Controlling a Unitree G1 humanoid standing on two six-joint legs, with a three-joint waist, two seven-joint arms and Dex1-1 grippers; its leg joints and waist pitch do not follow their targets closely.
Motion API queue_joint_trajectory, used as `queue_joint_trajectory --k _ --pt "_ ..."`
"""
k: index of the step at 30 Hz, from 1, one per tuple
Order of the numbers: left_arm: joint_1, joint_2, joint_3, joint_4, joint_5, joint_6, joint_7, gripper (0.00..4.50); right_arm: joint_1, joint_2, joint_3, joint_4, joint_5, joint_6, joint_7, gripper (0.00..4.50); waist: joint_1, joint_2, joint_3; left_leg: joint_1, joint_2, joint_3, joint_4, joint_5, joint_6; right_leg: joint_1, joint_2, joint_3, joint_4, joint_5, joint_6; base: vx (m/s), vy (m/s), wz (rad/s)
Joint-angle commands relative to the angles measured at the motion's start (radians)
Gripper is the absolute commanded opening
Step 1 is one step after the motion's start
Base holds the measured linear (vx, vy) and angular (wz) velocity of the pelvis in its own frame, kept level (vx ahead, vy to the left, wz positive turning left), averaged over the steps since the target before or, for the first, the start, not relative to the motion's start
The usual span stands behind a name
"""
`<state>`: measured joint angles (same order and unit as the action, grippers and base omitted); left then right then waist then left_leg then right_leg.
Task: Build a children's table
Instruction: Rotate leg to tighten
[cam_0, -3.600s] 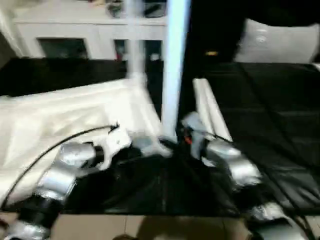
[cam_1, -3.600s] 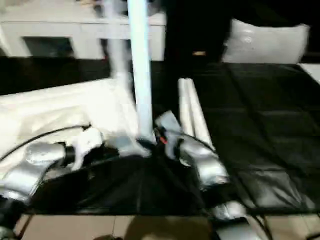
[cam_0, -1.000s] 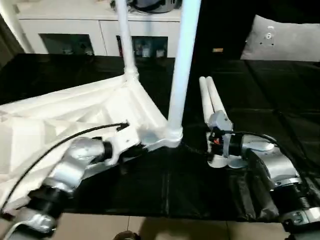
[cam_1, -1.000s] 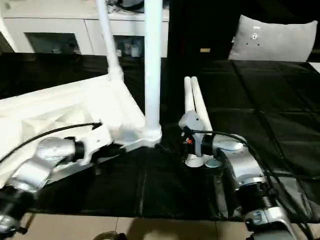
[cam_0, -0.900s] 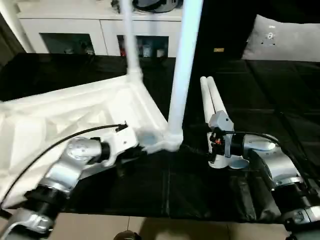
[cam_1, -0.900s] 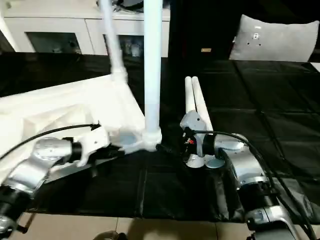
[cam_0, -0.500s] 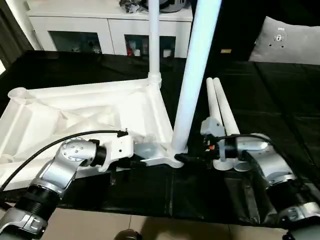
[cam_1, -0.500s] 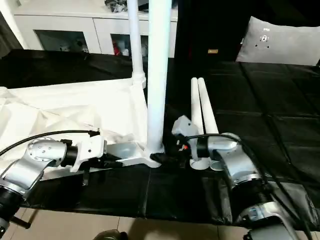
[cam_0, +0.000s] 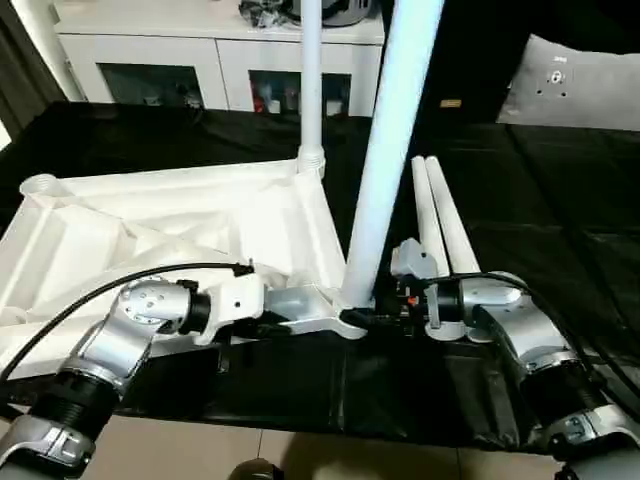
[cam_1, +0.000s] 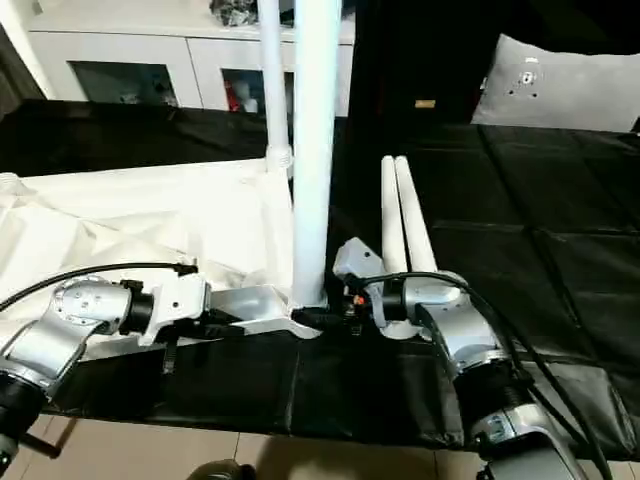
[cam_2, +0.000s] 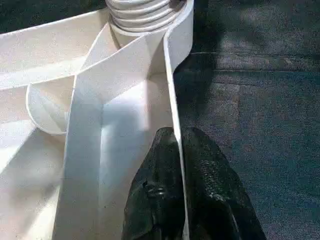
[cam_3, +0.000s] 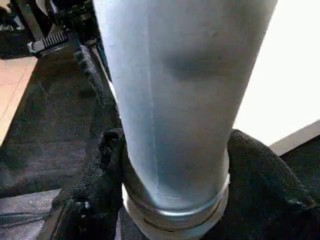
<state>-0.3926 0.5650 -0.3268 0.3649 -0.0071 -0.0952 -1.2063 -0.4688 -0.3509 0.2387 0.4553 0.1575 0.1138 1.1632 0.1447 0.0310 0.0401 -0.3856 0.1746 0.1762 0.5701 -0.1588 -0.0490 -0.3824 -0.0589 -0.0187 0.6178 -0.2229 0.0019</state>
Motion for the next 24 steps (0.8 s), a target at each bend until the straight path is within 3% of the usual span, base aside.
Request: queue_joint_trajectory --k 1,4,7,8,9,10,11,14,15,17,19,20,22,23,24 --pt "0.049 -0.019 -0.046 -0.005 0.023 0.069 0.000 0.00 0.019 0.032 -0.004 -0.040 0.027 0.042 -0.022 2.68 -0.003 -0.006 -0.057 0.024 0.058 -0.015 -0.062 -0.229 0.021 0.024 -0.077 0.030 -0.063 -0.095 -0.216 0.000 0.000 0.00" --pt "0.063 -0.075 -0.021 -0.067 -0.006 0.188 0.081 0.00 0.034 0.091 -0.004 -0.041 0.003 0.066 -0.136 2.66 -0.007 -0.005 -0.055 0.026 0.057 -0.015 -0.065 -0.251 0.014 0.020 -0.076 0.031 -0.067 -0.119 -0.216 0.000 0.000 0.00" --pt "0.064 -0.094 -0.017 -0.087 -0.017 0.215 0.099 0.00 0.034 0.116 -0.007 -0.033 -0.007 0.072 -0.182 2.66 -0.012 -0.008 -0.048 0.032 0.054 -0.020 -0.073 -0.329 -0.016 0.016 -0.081 0.034 -0.080 -0.265 -0.196 0.000 0.000 0.00" --pt "0.068 -0.137 -0.013 -0.137 -0.028 0.282 0.149 0.00 0.016 0.192 -0.028 0.016 -0.029 0.090 -0.324 2.65 -0.023 -0.005 -0.044 0.031 0.057 -0.023 -0.080 -0.362 -0.038 0.014 -0.084 0.038 -0.084 -0.333 -0.172 0.000 0.000 0.00" --pt "0.067 -0.164 -0.013 -0.158 -0.026 0.319 0.183 0.00 -0.002 0.233 -0.040 0.056 -0.045 0.094 -0.411 2.65 -0.029 -0.006 -0.041 0.031 0.054 -0.024 -0.082 -0.377 -0.044 0.010 -0.081 0.037 -0.087 -0.355 -0.170 0.000 0.000 0.00" --pt "0.059 -0.200 -0.011 -0.173 -0.010 0.353 0.236 0.00 -0.025 0.275 -0.057 0.104 -0.062 0.096 -0.510 2.65 -0.045 -0.008 -0.037 0.031 0.051 -0.029 -0.084 -0.412 -0.063 0.009 -0.085 0.036 -0.090 -0.419 -0.163 0.000 0.000 0.00" --pt "0.047 -0.243 -0.009 -0.181 0.006 0.391 0.293 0.00 -0.049 0.311 -0.074 0.152 -0.076 0.100 -0.601 2.65 -0.054 -0.009 -0.036 0.037 0.049 -0.033 -0.084 -0.440 -0.072 0.006 -0.086 0.035 -0.098 -0.487 -0.141 0.000 0.000 0.00" --pt "0.027 -0.292 -0.007 -0.193 0.018 0.437 0.343 0.00 -0.066 0.338 -0.093 0.181 -0.079 0.117 -0.667 2.65 -0.060 -0.008 -0.033 0.051 0.046 -0.033 -0.077 -0.484 -0.061 -0.008 -0.087 0.040 -0.117 -0.560 -0.111 0.000 0.000 0.00" --pt "0.010 -0.327 -0.008 -0.195 0.025 0.462 0.378 0.00 -0.075 0.352 -0.104 0.200 -0.075 0.118 -0.695 3.00 -0.059 -0.006 -0.034 0.051 0.046 -0.035 -0.077 -0.487 -0.060 -0.006 -0.088 0.039 -0.119 -0.565 -0.106 0.000 0.000 0.00" --pt "-0.014 -0.370 -0.023 -0.203 0.048 0.488 0.420 0.00 -0.077 0.367 -0.123 0.205 -0.060 0.118 -0.699 3.34 -0.061 -0.008 -0.039 0.045 0.048 -0.035 -0.083 -0.467 -0.058 0.002 -0.082 0.037 -0.114 -0.508 -0.103 0.000 0.000 0.00" --pt "-0.024 -0.384 -0.038 -0.210 0.078 0.504 0.449 0.00 -0.072 0.373 -0.147 0.196 -0.046 0.119 -0.691 3.37 -0.054 -0.006 -0.045 0.044 0.051 -0.029 -0.081 -0.428 -0.044 0.002 -0.077 0.041 -0.105 -0.373 -0.127 0.000 0.000 0.00" --pt "-0.026 -0.380 -0.042 -0.204 0.096 0.497 0.460 0.00 -0.070 0.372 -0.155 0.193 -0.048 0.117 -0.692 3.44 -0.053 0.000 -0.047 0.040 0.050 -0.027 -0.081 -0.406 -0.038 0.004 -0.074 0.040 -0.102 -0.315 -0.138 0.000 0.000 0.00" --pt "-0.034 -0.354 -0.056 -0.180 0.147 0.463 0.473 0.00 -0.061 0.354 -0.158 0.182 -0.057 0.100 -0.697 3.62 -0.050 -0.003 -0.050 0.034 0.049 -0.025 -0.079 -0.363 -0.026 0.010 -0.073 0.040 -0.095 -0.238 -0.151 0.000 0.000 0.00" --pt "-0.037 -0.343 -0.055 -0.169 0.155 0.450 0.472 0.00 -0.057 0.342 -0.159 0.176 -0.062 0.086 -0.702 3.73 -0.047 0.005 -0.053 0.030 0.049 -0.025 -0.077 -0.334 -0.020 0.015 -0.073 0.038 -0.089 -0.198 -0.158 0.000 0.000 0.00" --pt "-0.039 -0.333 -0.050 -0.158 0.159 0.439 0.470 0.00 -0.049 0.329 -0.162 0.167 -0.063 0.062 -0.702 3.78 -0.046 0.004 -0.055 0.029 0.049 -0.024 -0.076 -0.320 -0.017 0.017 -0.073 0.037 -0.090 -0.183 -0.157 0.000 0.000 0.00"
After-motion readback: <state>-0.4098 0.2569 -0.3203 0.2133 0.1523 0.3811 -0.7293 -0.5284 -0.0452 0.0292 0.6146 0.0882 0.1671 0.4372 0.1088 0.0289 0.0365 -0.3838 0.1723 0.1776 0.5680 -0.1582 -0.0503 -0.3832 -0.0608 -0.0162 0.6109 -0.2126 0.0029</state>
